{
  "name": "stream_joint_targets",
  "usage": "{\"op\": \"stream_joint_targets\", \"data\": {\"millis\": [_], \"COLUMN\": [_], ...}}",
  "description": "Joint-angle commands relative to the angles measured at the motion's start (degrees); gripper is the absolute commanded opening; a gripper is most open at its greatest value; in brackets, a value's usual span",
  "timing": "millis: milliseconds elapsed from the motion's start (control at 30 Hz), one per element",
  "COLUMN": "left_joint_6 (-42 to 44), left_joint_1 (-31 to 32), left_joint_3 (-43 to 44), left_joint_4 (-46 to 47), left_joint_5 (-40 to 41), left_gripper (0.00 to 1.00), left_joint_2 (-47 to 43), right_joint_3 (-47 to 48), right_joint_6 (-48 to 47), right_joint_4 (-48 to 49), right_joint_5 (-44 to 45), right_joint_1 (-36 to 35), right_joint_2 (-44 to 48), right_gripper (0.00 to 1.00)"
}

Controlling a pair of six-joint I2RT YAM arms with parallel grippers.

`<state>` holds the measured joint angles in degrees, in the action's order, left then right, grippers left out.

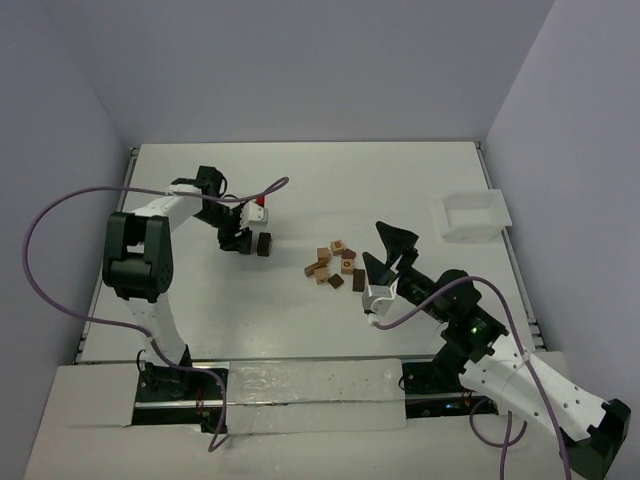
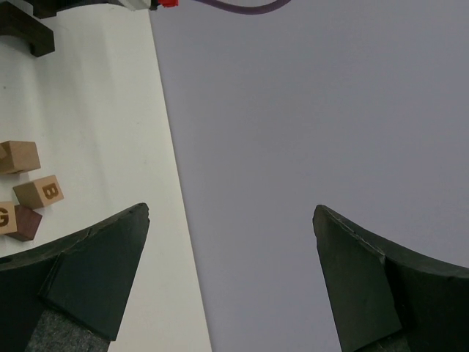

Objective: Build the wood block tower

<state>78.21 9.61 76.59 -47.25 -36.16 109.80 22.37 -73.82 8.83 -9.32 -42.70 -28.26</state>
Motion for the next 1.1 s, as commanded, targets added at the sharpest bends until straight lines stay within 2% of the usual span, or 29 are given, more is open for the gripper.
{"op": "stream_joint_targets", "data": {"millis": [0, 267, 567, 1067], "left_joint_6": [0.4, -1.6, -3.3, -16.0], "left_joint_1": [0.8, 2.5, 4.7, 8.4], "left_joint_3": [3.5, 4.5, 0.0, -3.7], "left_joint_4": [4.2, 5.4, 6.5, 14.0], "left_joint_5": [-1.6, -3.1, -4.7, -4.9], "left_gripper": [0.28, 0.26, 0.25, 0.26], "left_joint_2": [1.8, 5.1, 3.6, 1.8], "right_joint_3": [0.1, 0.6, 0.1, -0.7], "right_joint_6": [1.7, 1.4, 0.3, -0.4], "right_joint_4": [-2.3, -1.7, -0.6, 0.5], "right_joint_5": [1.8, 1.1, 0.1, -0.9], "right_joint_1": [0.2, 0.3, 0.6, 1.3], "right_joint_2": [1.4, 0.5, -0.2, -0.8], "right_gripper": [1.00, 1.00, 1.00, 1.00]}}
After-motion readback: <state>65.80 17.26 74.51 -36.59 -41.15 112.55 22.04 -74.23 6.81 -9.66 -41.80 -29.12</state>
